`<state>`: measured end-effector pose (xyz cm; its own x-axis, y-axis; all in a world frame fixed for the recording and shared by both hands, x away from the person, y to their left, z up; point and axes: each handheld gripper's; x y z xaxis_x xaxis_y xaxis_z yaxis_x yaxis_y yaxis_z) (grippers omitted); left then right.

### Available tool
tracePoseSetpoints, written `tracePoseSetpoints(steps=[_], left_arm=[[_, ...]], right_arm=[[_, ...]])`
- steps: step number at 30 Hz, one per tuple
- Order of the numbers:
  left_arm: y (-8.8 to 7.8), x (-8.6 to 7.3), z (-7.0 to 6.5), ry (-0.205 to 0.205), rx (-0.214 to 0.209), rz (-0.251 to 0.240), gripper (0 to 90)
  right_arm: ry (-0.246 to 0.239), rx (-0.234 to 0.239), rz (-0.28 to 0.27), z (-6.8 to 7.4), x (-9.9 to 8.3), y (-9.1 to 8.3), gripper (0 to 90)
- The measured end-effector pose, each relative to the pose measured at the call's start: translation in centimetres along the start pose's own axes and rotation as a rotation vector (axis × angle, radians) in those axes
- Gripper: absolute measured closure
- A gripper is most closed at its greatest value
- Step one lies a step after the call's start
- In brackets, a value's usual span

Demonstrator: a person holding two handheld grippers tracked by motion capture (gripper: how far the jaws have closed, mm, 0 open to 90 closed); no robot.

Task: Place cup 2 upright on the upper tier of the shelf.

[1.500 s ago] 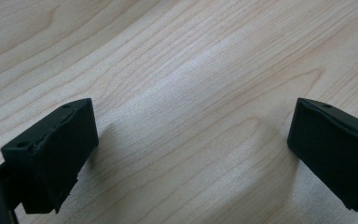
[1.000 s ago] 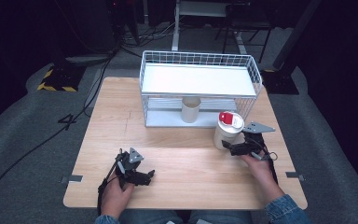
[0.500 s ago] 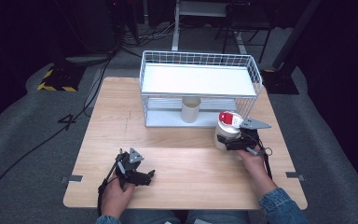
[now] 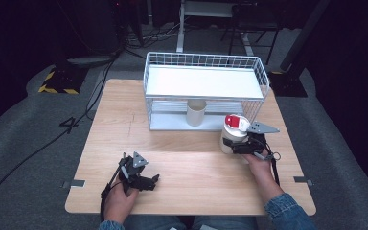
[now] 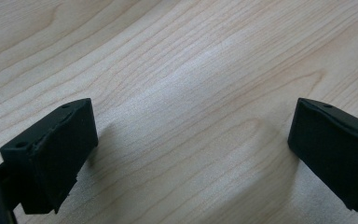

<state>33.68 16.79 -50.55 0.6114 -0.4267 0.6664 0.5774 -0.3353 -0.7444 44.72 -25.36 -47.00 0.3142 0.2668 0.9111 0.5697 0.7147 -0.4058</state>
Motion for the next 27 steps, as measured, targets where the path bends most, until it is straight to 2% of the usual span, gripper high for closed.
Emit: tracePoseSetpoints(steps=[17, 27], left_arm=[[0.0, 0.0, 0.0, 0.000, 0.000, 0.000, 2.0], [0.0, 0.0, 0.0, 0.005, 0.000, -0.001, 1.9]], right_arm=[[0.005, -0.006, 0.005, 0.2, 0.1, -0.3, 10.3], [-0.010, 0.001, -0.022, 0.7, 1.1, -1.7, 10.4]])
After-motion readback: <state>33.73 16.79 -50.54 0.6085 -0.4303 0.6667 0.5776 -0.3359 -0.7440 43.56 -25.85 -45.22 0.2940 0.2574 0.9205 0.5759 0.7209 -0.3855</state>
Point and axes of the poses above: each handheld gripper's, and its own axes: y roughly forward along the jaws, x roughly out of its top, z roughly to its left, and after that the axes turned 5 degrees about x, right-handed
